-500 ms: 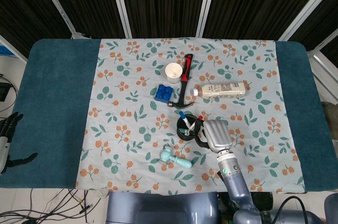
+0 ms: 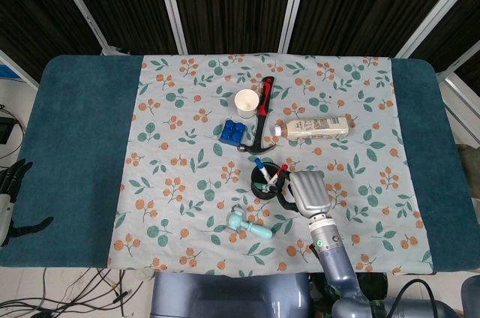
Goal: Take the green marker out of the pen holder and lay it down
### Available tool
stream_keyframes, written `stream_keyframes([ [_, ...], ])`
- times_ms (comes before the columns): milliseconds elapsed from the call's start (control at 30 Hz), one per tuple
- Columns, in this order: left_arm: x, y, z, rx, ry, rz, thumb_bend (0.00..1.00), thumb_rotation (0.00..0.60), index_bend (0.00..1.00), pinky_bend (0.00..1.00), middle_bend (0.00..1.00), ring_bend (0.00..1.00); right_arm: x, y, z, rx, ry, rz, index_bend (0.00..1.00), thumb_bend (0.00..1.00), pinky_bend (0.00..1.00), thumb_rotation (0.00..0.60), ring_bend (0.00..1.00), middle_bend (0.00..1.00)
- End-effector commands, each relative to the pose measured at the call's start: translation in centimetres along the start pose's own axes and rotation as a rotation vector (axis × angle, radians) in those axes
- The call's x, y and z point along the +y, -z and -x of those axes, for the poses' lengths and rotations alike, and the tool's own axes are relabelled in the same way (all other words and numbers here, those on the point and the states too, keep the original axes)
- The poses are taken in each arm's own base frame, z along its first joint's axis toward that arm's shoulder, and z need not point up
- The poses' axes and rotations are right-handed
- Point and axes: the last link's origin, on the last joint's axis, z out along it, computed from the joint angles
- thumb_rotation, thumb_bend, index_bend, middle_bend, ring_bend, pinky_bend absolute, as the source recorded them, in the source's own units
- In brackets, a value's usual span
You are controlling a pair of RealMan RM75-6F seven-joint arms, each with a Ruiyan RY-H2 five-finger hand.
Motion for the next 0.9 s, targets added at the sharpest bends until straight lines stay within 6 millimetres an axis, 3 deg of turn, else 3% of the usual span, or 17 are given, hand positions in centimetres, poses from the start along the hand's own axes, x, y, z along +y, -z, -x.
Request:
stream_keyframes([
  [33, 0.00, 0.00, 0.01, 0.000, 0.000, 0.001, 0.00, 0.600, 0.00, 0.00, 0.00, 0.00, -0.01, 0.01, 0.00, 0.000, -0.001, 0.000, 0.61, 0.47, 1.00, 0.600, 1.00, 1.00],
  [700, 0.00, 0.00, 0.01, 0.000, 0.000, 0.000, 0.00, 0.600, 0.00, 0.00, 0.00, 0.00, 0.04, 0.07, 0.17, -0.002, 0.004, 0.002, 0.61, 0.47, 1.00, 0.600, 1.00, 1.00],
  [900, 0.01, 0.00, 0.03, 0.000, -0.001, 0.000, 0.00, 0.600, 0.00, 0.00, 0.00, 0.00, -0.22, 0.26, -0.68, 0.017, -0.013, -0.010, 0.61, 0.47, 1.00, 0.600, 1.00, 1.00],
])
